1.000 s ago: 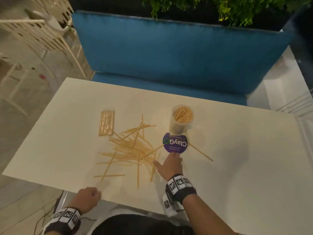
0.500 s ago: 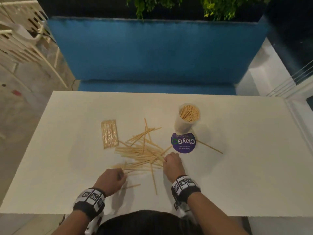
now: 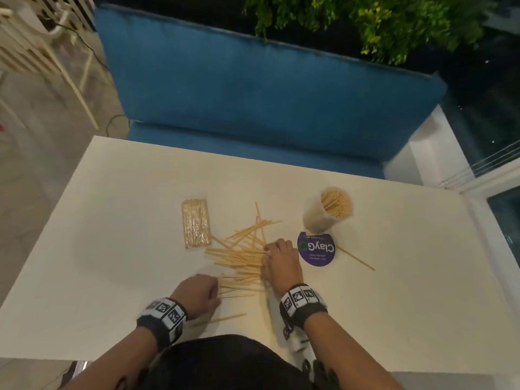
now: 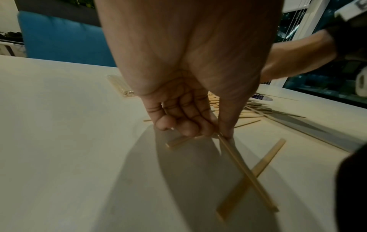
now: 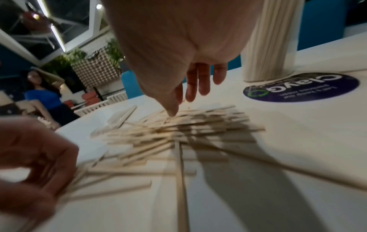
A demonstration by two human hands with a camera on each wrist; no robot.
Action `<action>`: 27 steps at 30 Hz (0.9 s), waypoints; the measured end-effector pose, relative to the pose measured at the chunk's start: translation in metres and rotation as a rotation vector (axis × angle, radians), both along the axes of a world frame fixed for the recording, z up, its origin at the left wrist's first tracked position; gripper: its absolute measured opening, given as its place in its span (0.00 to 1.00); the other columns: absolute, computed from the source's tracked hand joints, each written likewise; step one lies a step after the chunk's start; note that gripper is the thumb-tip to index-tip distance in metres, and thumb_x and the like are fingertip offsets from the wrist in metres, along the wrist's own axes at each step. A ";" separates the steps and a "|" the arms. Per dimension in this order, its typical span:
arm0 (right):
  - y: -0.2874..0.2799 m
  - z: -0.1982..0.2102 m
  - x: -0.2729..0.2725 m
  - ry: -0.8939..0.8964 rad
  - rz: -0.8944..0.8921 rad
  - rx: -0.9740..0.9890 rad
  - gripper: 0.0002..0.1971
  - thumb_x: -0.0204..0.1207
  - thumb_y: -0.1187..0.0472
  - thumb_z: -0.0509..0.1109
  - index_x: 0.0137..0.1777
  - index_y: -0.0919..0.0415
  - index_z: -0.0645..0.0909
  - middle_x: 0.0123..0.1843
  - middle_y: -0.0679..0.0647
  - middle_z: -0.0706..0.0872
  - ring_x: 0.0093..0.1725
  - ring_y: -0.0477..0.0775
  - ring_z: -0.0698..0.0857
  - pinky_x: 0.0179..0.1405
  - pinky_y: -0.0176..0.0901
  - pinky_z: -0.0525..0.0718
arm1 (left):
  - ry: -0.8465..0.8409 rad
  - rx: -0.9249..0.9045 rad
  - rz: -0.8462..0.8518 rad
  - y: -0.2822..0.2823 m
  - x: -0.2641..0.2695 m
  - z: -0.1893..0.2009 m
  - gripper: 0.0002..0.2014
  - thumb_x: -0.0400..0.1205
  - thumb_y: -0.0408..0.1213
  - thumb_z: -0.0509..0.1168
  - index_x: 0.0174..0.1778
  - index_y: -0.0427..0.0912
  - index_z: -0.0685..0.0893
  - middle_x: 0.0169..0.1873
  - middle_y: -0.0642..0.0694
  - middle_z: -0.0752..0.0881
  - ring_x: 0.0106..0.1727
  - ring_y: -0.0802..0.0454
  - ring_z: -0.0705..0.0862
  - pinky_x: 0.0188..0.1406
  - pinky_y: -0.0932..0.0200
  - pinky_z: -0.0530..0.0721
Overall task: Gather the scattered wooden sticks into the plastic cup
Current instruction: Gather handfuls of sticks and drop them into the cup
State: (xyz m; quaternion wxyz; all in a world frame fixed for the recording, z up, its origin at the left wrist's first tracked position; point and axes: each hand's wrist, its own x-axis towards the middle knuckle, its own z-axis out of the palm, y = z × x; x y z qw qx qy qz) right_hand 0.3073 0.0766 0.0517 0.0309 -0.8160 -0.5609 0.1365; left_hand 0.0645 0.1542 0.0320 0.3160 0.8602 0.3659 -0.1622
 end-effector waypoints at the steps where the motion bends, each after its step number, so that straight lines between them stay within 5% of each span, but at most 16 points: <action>1: 0.008 0.006 0.005 0.019 -0.016 0.031 0.16 0.78 0.59 0.71 0.66 0.54 0.83 0.63 0.53 0.82 0.64 0.59 0.79 0.62 0.54 0.78 | 0.000 0.000 -0.002 0.000 0.000 0.001 0.09 0.79 0.54 0.69 0.42 0.54 0.79 0.43 0.55 0.85 0.45 0.54 0.83 0.43 0.58 0.79; 6: 0.069 0.011 0.019 0.109 0.169 -0.067 0.35 0.76 0.69 0.71 0.84 0.55 0.69 0.83 0.54 0.70 0.79 0.58 0.70 0.75 0.56 0.70 | 0.011 0.013 -0.032 0.004 0.005 0.004 0.09 0.81 0.53 0.67 0.45 0.52 0.79 0.44 0.55 0.84 0.46 0.53 0.82 0.42 0.58 0.77; 9: 0.092 -0.001 0.021 0.068 0.353 -0.178 0.39 0.72 0.71 0.75 0.84 0.56 0.68 0.84 0.56 0.68 0.81 0.61 0.68 0.77 0.59 0.70 | 0.010 0.039 -0.036 0.005 0.009 0.007 0.08 0.82 0.52 0.67 0.47 0.51 0.80 0.46 0.54 0.83 0.47 0.53 0.81 0.44 0.58 0.78; 13: 0.083 -0.009 0.018 -0.063 0.405 -0.165 0.23 0.71 0.70 0.74 0.67 0.59 0.79 0.67 0.56 0.79 0.67 0.61 0.77 0.65 0.53 0.77 | -0.039 0.063 -0.046 0.003 0.012 0.006 0.07 0.83 0.49 0.67 0.49 0.50 0.81 0.49 0.54 0.82 0.50 0.52 0.81 0.45 0.59 0.75; 16: 0.056 -0.019 0.016 0.056 0.352 -0.106 0.16 0.71 0.72 0.73 0.57 0.58 0.84 0.59 0.55 0.83 0.61 0.62 0.80 0.57 0.52 0.76 | -0.077 0.097 -0.038 0.001 0.015 0.000 0.07 0.83 0.49 0.65 0.50 0.50 0.82 0.51 0.54 0.83 0.52 0.51 0.82 0.48 0.57 0.77; 21: 0.028 -0.020 0.013 0.123 0.359 -0.078 0.14 0.78 0.63 0.73 0.63 0.55 0.84 0.63 0.53 0.83 0.65 0.61 0.78 0.60 0.53 0.73 | -0.149 0.179 -0.024 -0.002 0.023 -0.007 0.08 0.83 0.50 0.62 0.49 0.52 0.81 0.48 0.53 0.84 0.49 0.50 0.83 0.43 0.56 0.75; 25: 0.020 -0.011 0.013 0.112 0.407 -0.142 0.40 0.68 0.43 0.82 0.78 0.56 0.73 0.73 0.53 0.76 0.71 0.58 0.72 0.70 0.57 0.73 | -0.181 0.236 -0.026 0.002 0.029 -0.009 0.06 0.82 0.47 0.66 0.47 0.50 0.81 0.44 0.52 0.85 0.44 0.48 0.84 0.37 0.55 0.76; 27: 0.019 -0.013 0.007 0.093 0.458 -0.195 0.46 0.63 0.43 0.85 0.78 0.59 0.70 0.73 0.56 0.75 0.69 0.59 0.73 0.68 0.57 0.75 | -0.215 0.257 -0.025 0.004 0.033 -0.009 0.07 0.80 0.46 0.71 0.44 0.48 0.81 0.40 0.51 0.84 0.40 0.48 0.84 0.32 0.55 0.76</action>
